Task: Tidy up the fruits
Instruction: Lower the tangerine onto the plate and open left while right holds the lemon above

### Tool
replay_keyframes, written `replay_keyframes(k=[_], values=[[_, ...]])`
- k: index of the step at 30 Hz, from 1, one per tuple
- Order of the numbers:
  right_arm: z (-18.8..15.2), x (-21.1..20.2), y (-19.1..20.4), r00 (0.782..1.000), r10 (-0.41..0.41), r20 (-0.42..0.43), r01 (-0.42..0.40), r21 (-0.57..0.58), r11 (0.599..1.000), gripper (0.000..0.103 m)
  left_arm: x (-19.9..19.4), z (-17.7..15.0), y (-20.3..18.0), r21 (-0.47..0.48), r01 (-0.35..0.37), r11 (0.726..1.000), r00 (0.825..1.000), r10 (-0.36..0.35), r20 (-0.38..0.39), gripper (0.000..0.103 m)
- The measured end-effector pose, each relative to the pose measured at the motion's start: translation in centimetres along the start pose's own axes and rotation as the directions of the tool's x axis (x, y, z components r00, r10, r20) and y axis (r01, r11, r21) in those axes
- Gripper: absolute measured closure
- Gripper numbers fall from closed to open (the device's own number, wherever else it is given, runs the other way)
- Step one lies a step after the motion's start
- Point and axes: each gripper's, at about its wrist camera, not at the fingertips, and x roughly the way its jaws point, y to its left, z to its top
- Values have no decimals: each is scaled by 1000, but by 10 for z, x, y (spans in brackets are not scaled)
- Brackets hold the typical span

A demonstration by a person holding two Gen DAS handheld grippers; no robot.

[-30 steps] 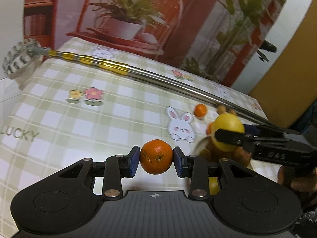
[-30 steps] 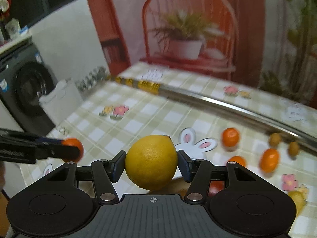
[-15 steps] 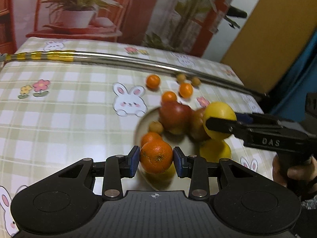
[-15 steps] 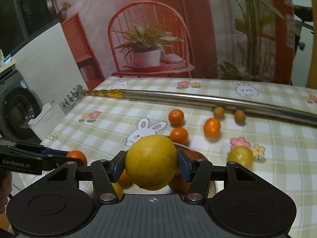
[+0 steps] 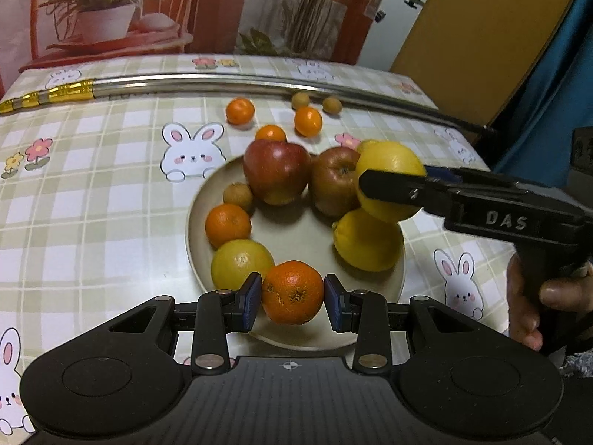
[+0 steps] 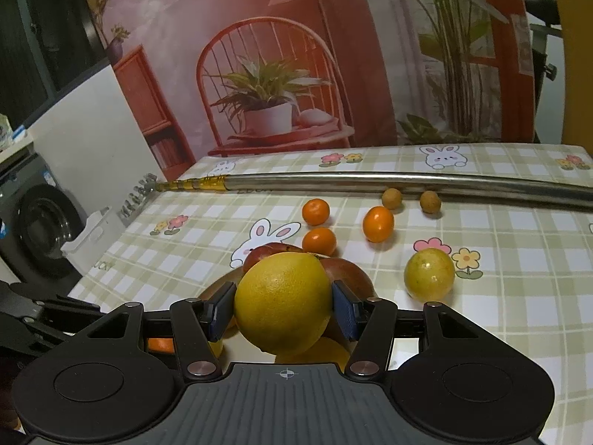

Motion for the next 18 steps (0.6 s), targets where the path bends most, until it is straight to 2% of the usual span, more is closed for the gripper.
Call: replay_keyframes(k=[12,18], values=[[-8,-8,-12,1000,-9,30,7,41,999,51,7,-1,-13,67,-1,998,1000,2,-10,64],[-8,-10,-13,999,-11,33,10,42,999,51,4,-1,-14,80,-36,996,999,35,10,64]])
